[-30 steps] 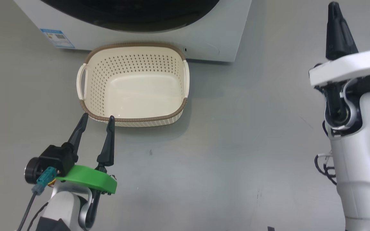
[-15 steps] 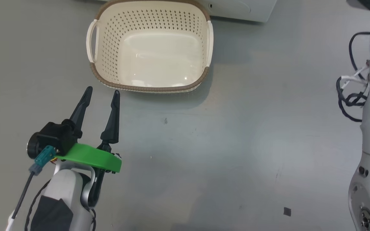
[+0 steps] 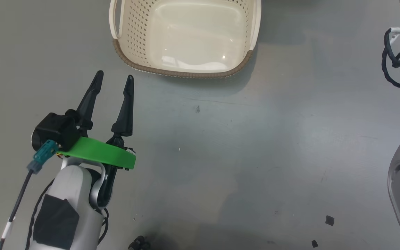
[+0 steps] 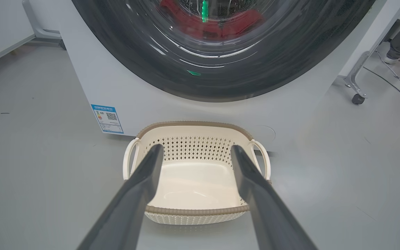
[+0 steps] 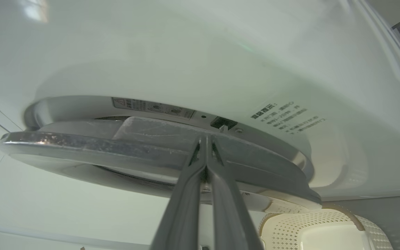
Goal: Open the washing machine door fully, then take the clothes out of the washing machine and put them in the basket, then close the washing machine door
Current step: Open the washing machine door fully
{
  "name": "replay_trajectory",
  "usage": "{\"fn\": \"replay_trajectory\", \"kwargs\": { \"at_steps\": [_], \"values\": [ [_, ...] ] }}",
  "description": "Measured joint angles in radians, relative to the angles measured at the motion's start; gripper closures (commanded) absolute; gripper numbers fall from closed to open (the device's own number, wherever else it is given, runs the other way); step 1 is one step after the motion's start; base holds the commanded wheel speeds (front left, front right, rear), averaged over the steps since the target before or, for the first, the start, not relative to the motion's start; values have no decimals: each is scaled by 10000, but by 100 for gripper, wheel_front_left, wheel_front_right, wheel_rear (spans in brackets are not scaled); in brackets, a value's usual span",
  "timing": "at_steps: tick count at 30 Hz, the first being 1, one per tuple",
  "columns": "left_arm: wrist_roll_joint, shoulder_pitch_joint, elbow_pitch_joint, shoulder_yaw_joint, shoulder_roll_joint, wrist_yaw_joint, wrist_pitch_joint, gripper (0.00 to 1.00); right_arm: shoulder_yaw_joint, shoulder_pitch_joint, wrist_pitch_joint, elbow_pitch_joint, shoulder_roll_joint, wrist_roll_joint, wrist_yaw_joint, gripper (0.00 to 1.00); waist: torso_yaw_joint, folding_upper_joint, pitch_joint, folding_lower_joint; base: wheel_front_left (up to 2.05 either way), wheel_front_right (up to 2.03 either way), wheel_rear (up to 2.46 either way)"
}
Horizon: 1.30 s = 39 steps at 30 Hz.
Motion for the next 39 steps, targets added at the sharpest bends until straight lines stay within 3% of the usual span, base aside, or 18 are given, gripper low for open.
{"fn": "replay_trajectory", "kwargs": {
  "at_steps": [13,26,39],
  "values": [
    [-96,-209,-10,-182,-25,-4,0,0,36,-1188,522,1007,-209,456,-198,100,436,0,335,0,0,0,0],
    [-157,-216,105,-318,-40,-6,0,0,-159,-1931,1204,1965,-347,1615,-510,100,544,0,318,0,0,0,0],
    [-157,-217,121,-334,-42,-12,0,0,-25,-2292,2013,2813,-245,2050,-545,100,523,0,238,0,0,0,0]
  ]
}}
